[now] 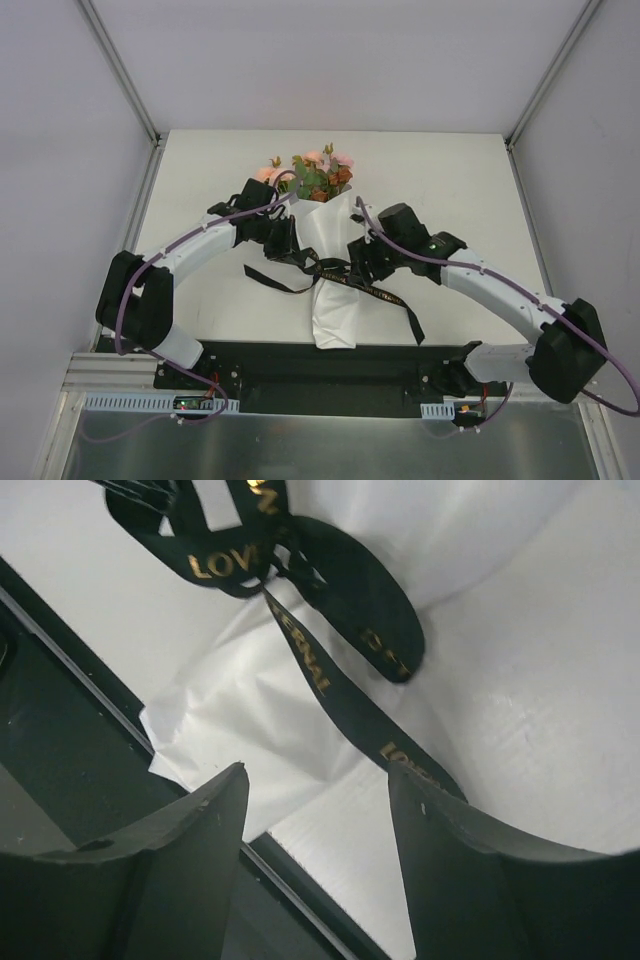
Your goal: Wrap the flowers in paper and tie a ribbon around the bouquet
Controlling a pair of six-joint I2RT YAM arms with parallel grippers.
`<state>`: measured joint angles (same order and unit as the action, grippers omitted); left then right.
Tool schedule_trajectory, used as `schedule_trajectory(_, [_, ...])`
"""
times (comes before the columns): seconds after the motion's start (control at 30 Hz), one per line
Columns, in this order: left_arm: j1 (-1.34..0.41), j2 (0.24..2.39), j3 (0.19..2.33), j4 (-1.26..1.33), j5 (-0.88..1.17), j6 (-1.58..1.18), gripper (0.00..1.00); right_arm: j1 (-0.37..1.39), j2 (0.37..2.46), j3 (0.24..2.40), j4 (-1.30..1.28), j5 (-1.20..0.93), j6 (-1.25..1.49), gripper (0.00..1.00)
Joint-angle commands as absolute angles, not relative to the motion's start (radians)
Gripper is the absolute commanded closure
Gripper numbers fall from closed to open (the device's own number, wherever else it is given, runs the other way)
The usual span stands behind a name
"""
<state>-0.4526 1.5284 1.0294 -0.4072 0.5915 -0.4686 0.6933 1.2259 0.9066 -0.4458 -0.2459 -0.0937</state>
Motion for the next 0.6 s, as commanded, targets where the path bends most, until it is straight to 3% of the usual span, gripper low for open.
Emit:
schedule_trajectory(0.0, [-0.460,1.468,1.020,-0.406,0.609,-0.454,1.00,0.723,1.340,1.014,-0.350,-0.331,-0.251,0.40])
schedule_trajectory(0.13, [-0.460,1.460,1.008,-0.407,0.611,-0.451,1.00,0.718,1.469,1.094,-0.382,-0.362,-0.307,0.45])
schedule_trajectory(0.47, [-0.460,1.453,0.997,-0.405,0.620,-0.451,1.00,0.684,1.574,1.077,-0.328,-0.466,-0.325,0.46])
schedule_trajectory(0.57, [-0.460,1.450,0.996,-0.405,0.618,-0.448,1.00,0.684,1.603,1.088,-0.324,-0.498,-0.322,0.55])
